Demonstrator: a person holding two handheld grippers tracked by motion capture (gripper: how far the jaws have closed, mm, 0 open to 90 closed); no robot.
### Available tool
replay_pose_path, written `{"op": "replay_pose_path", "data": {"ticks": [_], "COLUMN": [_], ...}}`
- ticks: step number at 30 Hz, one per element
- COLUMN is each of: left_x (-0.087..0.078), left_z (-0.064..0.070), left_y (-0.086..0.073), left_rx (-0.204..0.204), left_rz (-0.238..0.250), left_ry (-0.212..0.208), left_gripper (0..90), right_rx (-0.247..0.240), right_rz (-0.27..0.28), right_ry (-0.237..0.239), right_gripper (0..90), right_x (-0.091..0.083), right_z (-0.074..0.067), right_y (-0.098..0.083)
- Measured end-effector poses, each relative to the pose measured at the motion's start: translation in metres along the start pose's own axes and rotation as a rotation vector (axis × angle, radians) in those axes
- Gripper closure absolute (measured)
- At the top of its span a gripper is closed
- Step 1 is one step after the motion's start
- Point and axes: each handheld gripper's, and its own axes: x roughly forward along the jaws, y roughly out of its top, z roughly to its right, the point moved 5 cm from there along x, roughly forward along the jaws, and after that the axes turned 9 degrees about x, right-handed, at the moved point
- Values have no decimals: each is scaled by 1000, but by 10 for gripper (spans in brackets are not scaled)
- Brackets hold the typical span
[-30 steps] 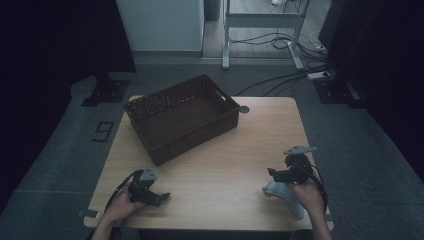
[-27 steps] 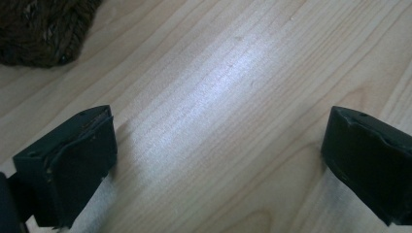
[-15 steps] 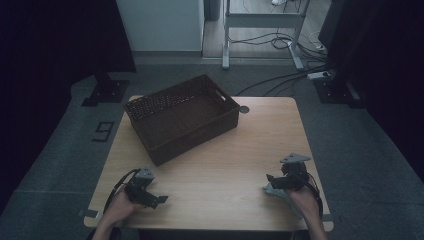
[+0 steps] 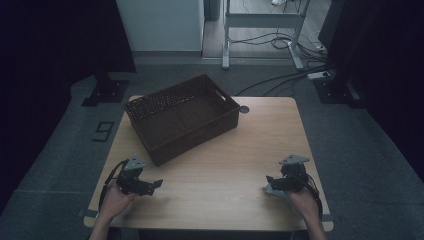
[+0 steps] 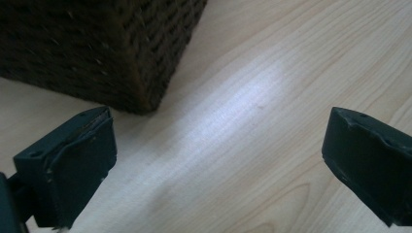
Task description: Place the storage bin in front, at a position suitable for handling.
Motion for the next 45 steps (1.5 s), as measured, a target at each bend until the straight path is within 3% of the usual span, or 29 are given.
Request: {"op": "replay_pose_path", "data": {"ticks": [4, 11, 14, 20, 24, 29, 33, 36, 41, 45], "left_x": [-8, -21, -25, -28, -24, -11, -1, 5, 11, 17], "left_z": [-5, -32, -43, -63, -74, -84, -89, -91, -92, -88], "left_y": [8, 25, 36, 61, 71, 75, 74, 72, 66, 61], "left_rx": [10, -82, -90, -191, -222, -269, -331, -342, -352, -329], "left_rz": [14, 47, 51, 37, 24, -38, -42, -71, -97, -141], "left_ry": [15, 3, 33, 48, 85, 136, 126, 162, 214, 226], "left_gripper": [0, 0, 0, 0, 0, 0, 0, 10, 167, 275], "right_rx": [3, 1, -2, -3, -1, -8, -8, -6, -4, -5], "right_rz": [-8, -12, -20, -20, -21, -27, -21, -12, -3, -4], "right_ry": [2, 4, 6, 4, 6, 7, 6, 2, -2, -4], "right_gripper": [122, 123, 123, 123, 123, 124, 125, 126, 127, 127], "right_x": [0, 1, 3, 4, 4, 6, 5, 4, 2, 3], "right_z": [1, -1, -1, 0, 1, 0, 1, 2, 2, 2], "right_y": [-2, -3, -4, -4, -4, -5, -5, -4, -3, -3]}}
